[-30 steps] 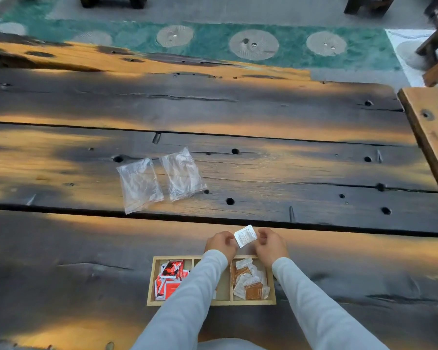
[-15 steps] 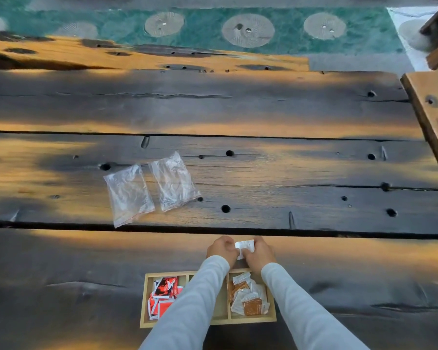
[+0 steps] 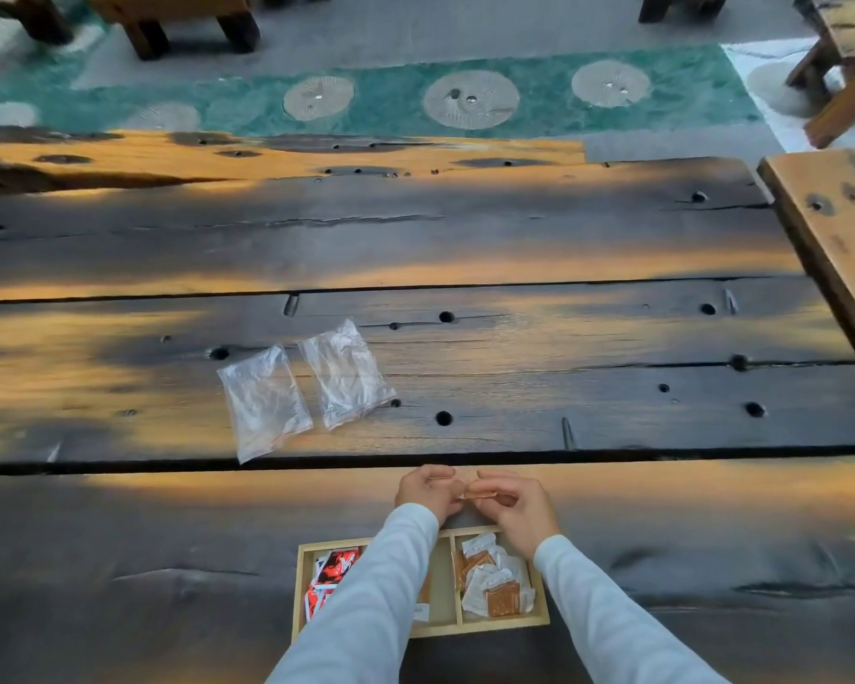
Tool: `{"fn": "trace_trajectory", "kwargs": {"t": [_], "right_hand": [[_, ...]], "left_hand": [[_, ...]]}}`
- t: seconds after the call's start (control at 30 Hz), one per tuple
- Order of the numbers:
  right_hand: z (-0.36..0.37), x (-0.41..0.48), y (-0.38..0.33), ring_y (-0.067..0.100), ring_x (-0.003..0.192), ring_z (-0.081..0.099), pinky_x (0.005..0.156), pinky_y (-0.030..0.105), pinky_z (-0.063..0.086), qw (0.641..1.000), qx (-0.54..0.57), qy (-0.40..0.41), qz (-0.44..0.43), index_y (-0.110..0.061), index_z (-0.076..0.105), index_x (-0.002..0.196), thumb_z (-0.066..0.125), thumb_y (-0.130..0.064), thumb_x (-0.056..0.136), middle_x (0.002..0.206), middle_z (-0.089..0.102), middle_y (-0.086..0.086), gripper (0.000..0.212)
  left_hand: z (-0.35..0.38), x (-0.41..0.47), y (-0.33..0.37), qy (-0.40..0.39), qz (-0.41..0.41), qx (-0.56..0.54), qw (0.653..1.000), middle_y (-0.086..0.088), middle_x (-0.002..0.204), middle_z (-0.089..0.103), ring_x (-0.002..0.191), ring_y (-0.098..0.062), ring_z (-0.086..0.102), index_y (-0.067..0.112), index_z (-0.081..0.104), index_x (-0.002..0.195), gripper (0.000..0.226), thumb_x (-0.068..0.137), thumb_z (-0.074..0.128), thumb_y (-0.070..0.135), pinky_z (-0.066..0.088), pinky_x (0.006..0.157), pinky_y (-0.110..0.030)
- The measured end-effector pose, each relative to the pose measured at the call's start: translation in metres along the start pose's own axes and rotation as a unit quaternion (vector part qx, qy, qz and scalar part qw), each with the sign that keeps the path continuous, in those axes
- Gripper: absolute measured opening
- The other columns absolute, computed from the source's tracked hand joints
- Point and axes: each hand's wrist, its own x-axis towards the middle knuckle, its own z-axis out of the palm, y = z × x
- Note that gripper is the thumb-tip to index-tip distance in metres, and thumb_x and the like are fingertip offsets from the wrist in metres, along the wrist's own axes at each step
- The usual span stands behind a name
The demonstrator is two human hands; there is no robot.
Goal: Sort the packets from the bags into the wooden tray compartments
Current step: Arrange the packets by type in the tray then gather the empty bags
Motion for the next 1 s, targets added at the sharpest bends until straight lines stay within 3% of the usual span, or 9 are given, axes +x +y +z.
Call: {"fn": "trace_trajectory", "kwargs": {"t": [0.1, 0.2, 0.37, 0.47, 0.6, 0.73, 0.83, 0.93, 1.0], "right_hand": [[-0.002, -0.016, 0.001, 0.006, 0.111, 0.064, 0.097, 0.022, 0.050, 1.000, 0.009, 0.009, -0.003, -0.044, 0.080, 0.080, 0.079, 0.000, 0.080, 0.117, 0.070, -0.007, 0.044], [-0.003, -0.030, 0.000, 0.001, 0.102, 0.066, 0.087, 0.014, 0.053, 1.000, 0.027, 0.010, -0.009, -0.034, 0.077, 0.097, 0.082, -0.011, 0.081, 0.106, 0.072, -0.015, 0.028], [-0.003, -0.052, 0.008, 0.014, 0.098, 0.071, 0.092, 0.039, 0.060, 0.998, 0.016, 0.058, 0.024, -0.025, 0.073, 0.110, 0.080, -0.013, 0.083, 0.102, 0.072, -0.009, 0.030], [-0.004, -0.066, 0.016, 0.016, 0.088, 0.074, 0.089, 0.041, 0.062, 0.998, -0.014, 0.049, 0.045, -0.021, 0.073, 0.116, 0.080, -0.011, 0.082, 0.093, 0.073, -0.007, 0.036], [-0.002, -0.088, 0.027, 0.013, 0.082, 0.072, 0.089, 0.033, 0.059, 0.993, -0.091, 0.033, 0.069, -0.035, 0.072, 0.095, 0.078, -0.014, 0.081, 0.082, 0.073, -0.008, 0.026], [0.004, -0.106, 0.039, 0.021, 0.089, 0.070, 0.096, 0.033, 0.055, 0.983, -0.169, 0.046, 0.060, -0.028, 0.075, 0.099, 0.073, -0.011, 0.083, 0.079, 0.069, -0.009, 0.024], [0.006, -0.114, 0.041, 0.020, 0.086, 0.069, 0.094, 0.030, 0.054, 0.976, -0.203, 0.066, 0.042, -0.017, 0.074, 0.112, 0.071, -0.010, 0.086, 0.086, 0.068, -0.004, 0.027], [0.007, -0.119, 0.038, 0.018, 0.084, 0.064, 0.093, 0.031, 0.053, 0.972, -0.220, 0.081, 0.035, -0.013, 0.071, 0.115, 0.069, -0.009, 0.088, 0.097, 0.071, -0.001, 0.027], [0.007, -0.121, 0.037, 0.018, 0.086, 0.063, 0.093, 0.032, 0.053, 0.969, -0.223, 0.092, 0.042, -0.012, 0.069, 0.116, 0.068, -0.007, 0.089, 0.100, 0.070, 0.000, 0.028]], "left_hand": [[-0.004, -0.010, -0.003, 0.017, 0.017, -0.002, 1.000, -0.013, 0.092, 0.075, 0.092, -0.032, 0.072, 0.014, 0.072, 0.083, 0.030, 0.071, 0.073, -0.014, 0.059, 0.091, -0.042], [-0.008, -0.023, -0.008, 0.026, 0.038, 0.010, 0.999, -0.008, 0.090, 0.076, 0.089, -0.027, 0.073, 0.017, 0.073, 0.085, 0.033, 0.071, 0.072, -0.012, 0.060, 0.089, -0.038], [-0.013, -0.037, -0.034, 0.013, 0.062, 0.041, 0.997, -0.009, 0.090, 0.076, 0.088, -0.029, 0.073, 0.022, 0.073, 0.077, 0.034, 0.066, 0.073, -0.011, 0.061, 0.086, -0.040], [-0.016, -0.053, -0.053, 0.009, 0.094, 0.113, 0.989, 0.000, 0.077, 0.074, 0.080, -0.018, 0.070, 0.024, 0.069, 0.075, 0.030, 0.070, 0.071, -0.005, 0.056, 0.074, -0.022], [-0.016, -0.067, -0.079, 0.010, 0.129, 0.178, 0.976, 0.005, 0.067, 0.065, 0.065, -0.011, 0.062, 0.023, 0.066, 0.071, 0.031, 0.076, 0.060, -0.006, 0.046, 0.053, -0.007], [-0.017, -0.072, -0.103, 0.017, 0.137, 0.245, 0.960, 0.007, 0.076, 0.070, 0.082, -0.019, 0.071, 0.026, 0.069, 0.072, 0.030, 0.074, 0.052, 0.001, 0.050, 0.066, -0.018], [-0.019, -0.082, -0.105, 0.010, 0.166, 0.306, 0.937, 0.008, 0.089, 0.069, 0.090, -0.016, 0.068, 0.025, 0.072, 0.092, 0.026, 0.080, 0.061, 0.004, 0.052, 0.081, -0.020], [-0.021, -0.088, -0.105, 0.054, 0.217, 0.334, 0.916, 0.005, 0.115, 0.064, 0.105, -0.019, 0.063, 0.023, 0.072, 0.107, 0.039, 0.081, 0.054, 0.000, 0.052, 0.092, -0.027], [-0.023, -0.089, -0.106, 0.051, 0.206, 0.338, 0.917, 0.003, 0.118, 0.068, 0.105, -0.021, 0.065, 0.027, 0.072, 0.111, 0.041, 0.084, 0.051, 0.004, 0.053, 0.094, -0.029]]}}
